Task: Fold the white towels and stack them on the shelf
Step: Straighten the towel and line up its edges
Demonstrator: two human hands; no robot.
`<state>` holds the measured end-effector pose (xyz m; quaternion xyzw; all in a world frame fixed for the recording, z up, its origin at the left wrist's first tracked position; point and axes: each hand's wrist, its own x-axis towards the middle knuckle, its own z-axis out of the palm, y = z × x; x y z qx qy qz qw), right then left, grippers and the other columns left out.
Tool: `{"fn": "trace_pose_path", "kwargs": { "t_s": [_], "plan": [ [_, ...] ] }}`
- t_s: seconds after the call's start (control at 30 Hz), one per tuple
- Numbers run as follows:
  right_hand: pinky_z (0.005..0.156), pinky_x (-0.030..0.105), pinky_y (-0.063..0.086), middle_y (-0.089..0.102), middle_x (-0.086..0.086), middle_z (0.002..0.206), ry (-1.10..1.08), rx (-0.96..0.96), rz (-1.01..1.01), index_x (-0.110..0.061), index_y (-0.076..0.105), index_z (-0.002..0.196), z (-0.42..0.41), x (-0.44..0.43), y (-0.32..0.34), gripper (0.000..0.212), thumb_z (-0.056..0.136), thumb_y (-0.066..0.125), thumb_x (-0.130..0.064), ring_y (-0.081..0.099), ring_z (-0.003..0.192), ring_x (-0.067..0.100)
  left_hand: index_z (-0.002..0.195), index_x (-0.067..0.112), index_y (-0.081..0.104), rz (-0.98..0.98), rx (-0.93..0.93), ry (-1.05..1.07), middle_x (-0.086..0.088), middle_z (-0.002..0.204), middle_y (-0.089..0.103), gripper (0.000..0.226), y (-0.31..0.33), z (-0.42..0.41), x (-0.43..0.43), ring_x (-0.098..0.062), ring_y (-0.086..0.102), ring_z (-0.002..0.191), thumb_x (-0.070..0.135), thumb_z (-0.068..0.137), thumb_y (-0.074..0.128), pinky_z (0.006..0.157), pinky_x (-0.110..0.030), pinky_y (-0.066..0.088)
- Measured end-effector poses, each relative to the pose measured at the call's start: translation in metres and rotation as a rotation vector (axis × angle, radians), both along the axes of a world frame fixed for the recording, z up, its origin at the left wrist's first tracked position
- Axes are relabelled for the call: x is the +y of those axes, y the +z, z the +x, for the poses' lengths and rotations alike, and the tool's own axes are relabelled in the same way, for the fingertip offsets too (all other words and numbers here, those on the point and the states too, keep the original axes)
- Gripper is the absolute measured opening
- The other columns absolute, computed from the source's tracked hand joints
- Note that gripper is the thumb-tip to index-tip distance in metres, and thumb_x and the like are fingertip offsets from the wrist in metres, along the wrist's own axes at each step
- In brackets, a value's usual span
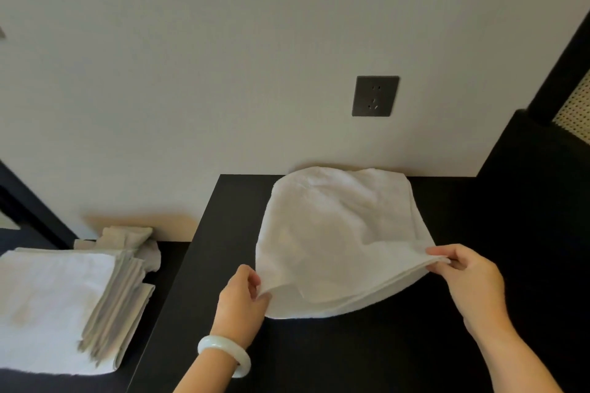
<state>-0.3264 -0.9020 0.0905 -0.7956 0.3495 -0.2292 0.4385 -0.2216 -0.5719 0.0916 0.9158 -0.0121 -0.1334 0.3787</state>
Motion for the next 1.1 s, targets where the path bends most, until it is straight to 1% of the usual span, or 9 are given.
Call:
{"fn": "trace_pose_path", "kwargs": {
  "t_s": [0.13,0.23,0.3,0.43,0.57,0.7,0.83,0.97,1.1],
  "plan": [
    [0.086,0.040,0.055,0.068,-0.019,0.091,-0.011,-0.049,-0.016,-0.048,0.066,0.089,0.001,-0.006,0.012,0.033,0.085,0.071,-0.016,0.064,0.092,0.004,0.085,0.034,0.044,0.224,-0.133,-0.127,0.007,0.082,0.057,0.015,0.007,0.006,-0.002,-0.005,0.058,0.068,0.034,0.096,0.054,0.060,-0.019,0.046],
    [0.079,0.028,0.050,0.067,-0.025,0.090,-0.010,-0.133,-0.046,-0.047,0.067,0.089,0.006,-0.016,0.036,0.029,0.085,0.072,-0.018,0.063,0.091,0.002,0.082,0.029,0.049,-0.016,-0.257,0.070,0.001,0.074,0.062,0.020,0.042,0.031,0.005,-0.012,0.061,0.056,0.016,0.095,0.055,0.048,-0.021,0.045],
    [0.077,0.026,0.048,0.069,-0.018,0.086,0.016,-0.166,-0.057,-0.041,0.070,0.085,0.021,-0.025,0.063,0.023,0.085,0.073,-0.017,0.065,0.089,0.003,0.090,0.028,0.056,-0.214,-0.304,0.066,-0.004,0.076,0.067,0.028,0.082,0.057,0.006,-0.018,0.064,0.051,0.000,0.092,0.051,0.044,-0.021,0.049],
    [0.068,0.035,0.057,0.071,-0.005,0.074,0.063,-0.290,-0.074,-0.030,0.073,0.089,0.063,-0.048,0.151,0.021,0.088,0.071,-0.009,0.069,0.073,0.015,0.086,0.015,0.073,-0.481,-0.358,0.006,-0.008,0.084,0.072,0.033,0.187,0.114,-0.009,-0.021,0.070,0.061,-0.013,0.085,0.055,0.055,-0.020,0.056],
    [0.053,0.029,0.046,0.071,0.003,0.071,0.132,-0.396,-0.100,-0.020,0.074,0.094,0.084,-0.071,0.255,0.014,0.085,0.075,-0.008,0.063,0.060,0.016,0.087,0.006,0.075,-0.734,-0.234,-0.046,-0.009,0.083,0.073,0.025,0.295,0.152,-0.015,-0.011,0.069,0.062,-0.013,0.085,0.059,0.055,-0.014,0.054],
    [0.040,0.019,0.041,0.067,-0.004,0.056,0.195,-0.463,-0.160,-0.015,0.073,0.091,0.080,-0.075,0.333,0.011,0.084,0.076,-0.007,0.054,0.042,0.006,0.083,0.011,0.077,-0.715,-0.429,-0.089,-0.006,0.069,0.070,0.023,0.371,0.153,-0.010,-0.011,0.060,0.052,-0.008,0.082,0.064,0.048,-0.014,0.050],
    [0.038,0.023,0.039,0.063,0.008,0.052,0.215,-0.609,-0.220,-0.017,0.074,0.089,0.061,-0.071,0.379,0.010,0.084,0.076,-0.008,0.051,0.042,0.015,0.081,0.011,0.078,-0.697,-0.620,-0.185,-0.013,0.059,0.060,0.018,0.418,0.147,0.006,-0.018,0.048,0.050,-0.004,0.081,0.068,0.042,-0.019,0.044],
    [0.038,0.021,0.041,0.064,0.015,0.055,0.337,-0.428,-0.254,-0.015,0.074,0.089,0.054,-0.075,0.395,0.008,0.083,0.077,-0.010,0.052,0.041,0.016,0.082,0.003,0.078,-0.474,-0.365,-0.278,-0.015,0.061,0.058,0.016,0.433,0.153,0.021,-0.016,0.047,0.048,-0.008,0.083,0.065,0.044,-0.019,0.046],
    [0.049,0.026,0.050,0.072,0.012,0.066,0.384,-0.146,-0.245,-0.008,0.069,0.097,0.082,-0.075,0.386,0.013,0.085,0.075,-0.008,0.067,0.054,0.020,0.088,-0.002,0.074,-0.382,-0.246,-0.150,-0.015,0.067,0.066,0.012,0.418,0.168,0.007,-0.015,0.058,0.050,-0.009,0.087,0.064,0.049,-0.018,0.054]
  ]
}}
